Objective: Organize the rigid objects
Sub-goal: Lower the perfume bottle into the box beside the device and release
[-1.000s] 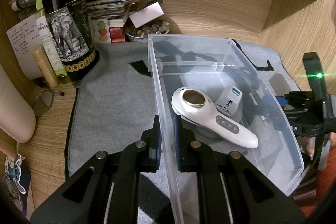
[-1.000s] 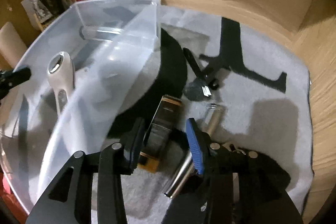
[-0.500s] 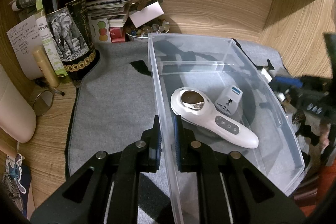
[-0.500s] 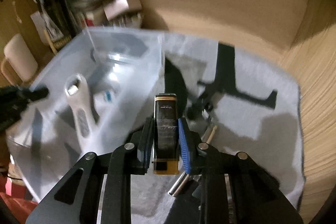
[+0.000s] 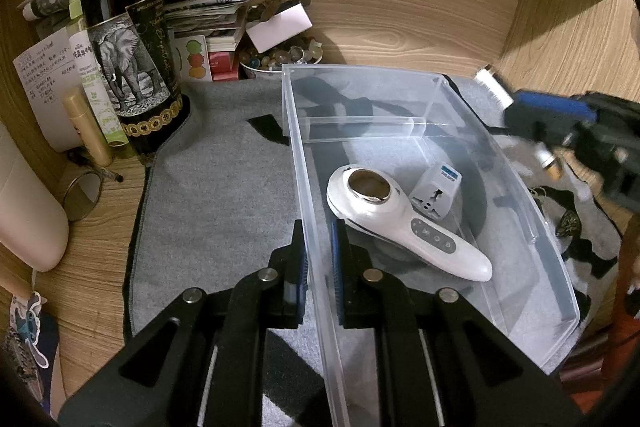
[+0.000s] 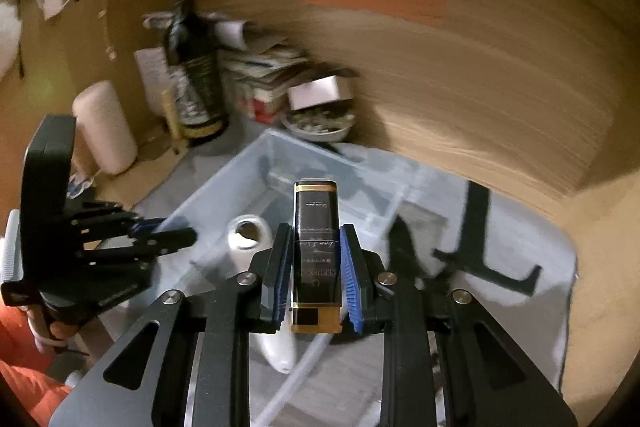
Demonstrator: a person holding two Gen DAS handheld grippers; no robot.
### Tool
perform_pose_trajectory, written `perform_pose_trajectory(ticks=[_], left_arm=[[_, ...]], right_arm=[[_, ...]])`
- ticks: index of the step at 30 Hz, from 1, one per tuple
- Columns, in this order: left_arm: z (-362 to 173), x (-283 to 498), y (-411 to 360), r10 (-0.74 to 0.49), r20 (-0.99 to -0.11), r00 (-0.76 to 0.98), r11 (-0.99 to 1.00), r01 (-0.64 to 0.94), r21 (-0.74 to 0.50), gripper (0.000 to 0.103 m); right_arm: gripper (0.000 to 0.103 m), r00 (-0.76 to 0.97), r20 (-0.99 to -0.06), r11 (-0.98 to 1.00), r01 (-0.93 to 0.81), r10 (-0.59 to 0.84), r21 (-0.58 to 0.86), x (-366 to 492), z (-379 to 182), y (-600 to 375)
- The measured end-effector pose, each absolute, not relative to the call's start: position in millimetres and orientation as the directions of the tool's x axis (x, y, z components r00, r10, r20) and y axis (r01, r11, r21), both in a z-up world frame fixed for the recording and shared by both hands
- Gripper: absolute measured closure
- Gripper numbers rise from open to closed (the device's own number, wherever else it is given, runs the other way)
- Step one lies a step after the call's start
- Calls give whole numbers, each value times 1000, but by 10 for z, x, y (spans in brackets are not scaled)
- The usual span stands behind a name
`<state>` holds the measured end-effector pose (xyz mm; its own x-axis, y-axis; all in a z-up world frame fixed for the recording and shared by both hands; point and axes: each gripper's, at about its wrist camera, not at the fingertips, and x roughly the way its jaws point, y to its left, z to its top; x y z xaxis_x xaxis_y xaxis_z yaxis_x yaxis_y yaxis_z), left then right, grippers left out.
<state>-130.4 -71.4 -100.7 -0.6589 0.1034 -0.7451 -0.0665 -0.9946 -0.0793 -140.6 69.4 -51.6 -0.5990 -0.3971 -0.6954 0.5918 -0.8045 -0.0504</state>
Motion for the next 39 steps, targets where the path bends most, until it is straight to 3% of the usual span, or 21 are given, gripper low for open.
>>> perform_pose_trajectory(ticks=[11, 17, 21, 24, 28, 33, 39], left_arm=[[-1007, -1301, -707, 107, -745, -659, -994, -68, -83, 92], [-1008, -1298, -708, 105, -746, -658, -994, -66, -81, 92], [-1010, -1295, -714, 107, -744, -659, -994, -66, -84, 92], [-1009, -1297, -711, 106, -745, -659, -994, -65, -83, 92], [-1009, -1299, -712, 105, -745, -658, -994, -66, -83, 92], [-1010, -1298, -712, 105, -745, -659, -994, -67, -82, 92], [-1009, -1298, -706, 105, -745, -658, -994, -66, -81, 92]], right_arm=[[81, -488, -799, -766, 641, -353, -53, -1611, -953, 450], [81, -475, -812, -769, 637, -340, -51, -1646, -1006, 453], [63, -509, -793, -781, 621, -336, -68, -1604, -940, 502], [60, -542, -772, -790, 608, -333, -85, -1562, -854, 562], [35, -617, -722, -819, 560, -313, -124, -1495, -713, 696], [20, -688, -667, -863, 487, -284, -135, -1429, -521, 965], [19, -723, -658, -915, 383, -210, -129, -1397, -461, 1365]])
